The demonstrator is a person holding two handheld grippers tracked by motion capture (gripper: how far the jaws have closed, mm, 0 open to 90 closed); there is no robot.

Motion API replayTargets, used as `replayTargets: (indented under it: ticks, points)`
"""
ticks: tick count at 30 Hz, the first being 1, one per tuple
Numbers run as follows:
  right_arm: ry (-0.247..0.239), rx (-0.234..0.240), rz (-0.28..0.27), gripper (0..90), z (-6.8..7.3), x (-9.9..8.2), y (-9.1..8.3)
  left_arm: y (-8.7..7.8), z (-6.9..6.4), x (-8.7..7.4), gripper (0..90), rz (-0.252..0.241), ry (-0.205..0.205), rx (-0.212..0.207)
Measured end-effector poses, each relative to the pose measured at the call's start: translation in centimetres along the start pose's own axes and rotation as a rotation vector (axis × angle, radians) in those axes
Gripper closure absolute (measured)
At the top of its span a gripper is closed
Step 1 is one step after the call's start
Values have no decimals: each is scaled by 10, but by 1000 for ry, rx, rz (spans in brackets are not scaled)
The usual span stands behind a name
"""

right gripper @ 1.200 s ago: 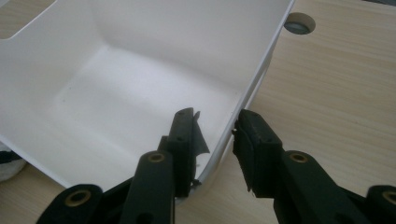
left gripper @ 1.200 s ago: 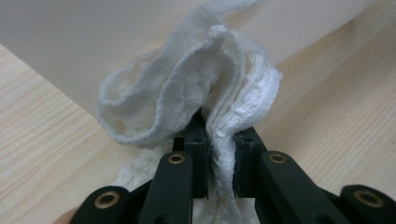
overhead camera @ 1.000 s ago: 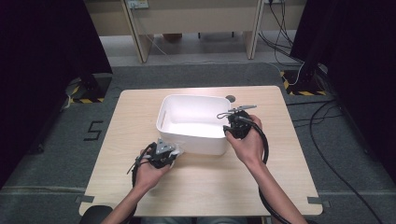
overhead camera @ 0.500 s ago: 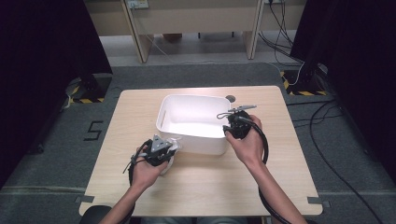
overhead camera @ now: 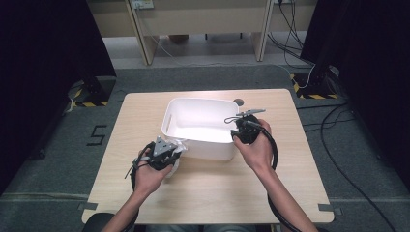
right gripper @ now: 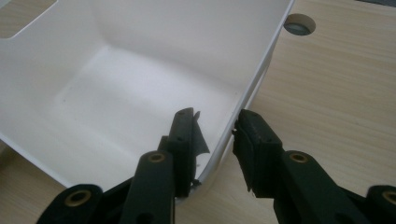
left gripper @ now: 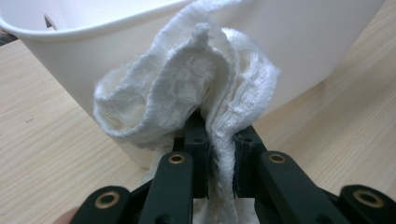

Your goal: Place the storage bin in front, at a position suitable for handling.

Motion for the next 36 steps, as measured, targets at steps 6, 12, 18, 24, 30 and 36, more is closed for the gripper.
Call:
replayTargets:
  ticks: [6, 12, 18, 24, 30, 36]
  points:
    - [4, 1, 2, 685, 0, 0, 0, -4, 0, 5, 795, -13, 1, 1]
    - [4, -1, 2, 685, 1, 0, 0, -9, -1, 11, 795, -25, 6, 4]
    - [3, 0, 1, 685, 0, 0, 0, -9, -1, 12, 795, -28, 10, 8]
    - [-1, 1, 1, 685, 0, 0, 0, -8, -2, 13, 795, -27, 18, 12]
    - [-2, -2, 0, 685, 1, 0, 0, -5, -8, 15, 795, -20, 34, 16]
    - [1, -1, 1, 685, 1, 0, 0, -2, -12, 16, 795, -23, 43, 10]
Point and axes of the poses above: each handheld gripper's, and its own axes: y roughly forward along the jaws, x roughly out of its top, z roughly to its left, the point moved 8 cm from there along y, roughly forward along the jaws, and after that the axes turned 9 degrees about -x, right-handed, at the moved point
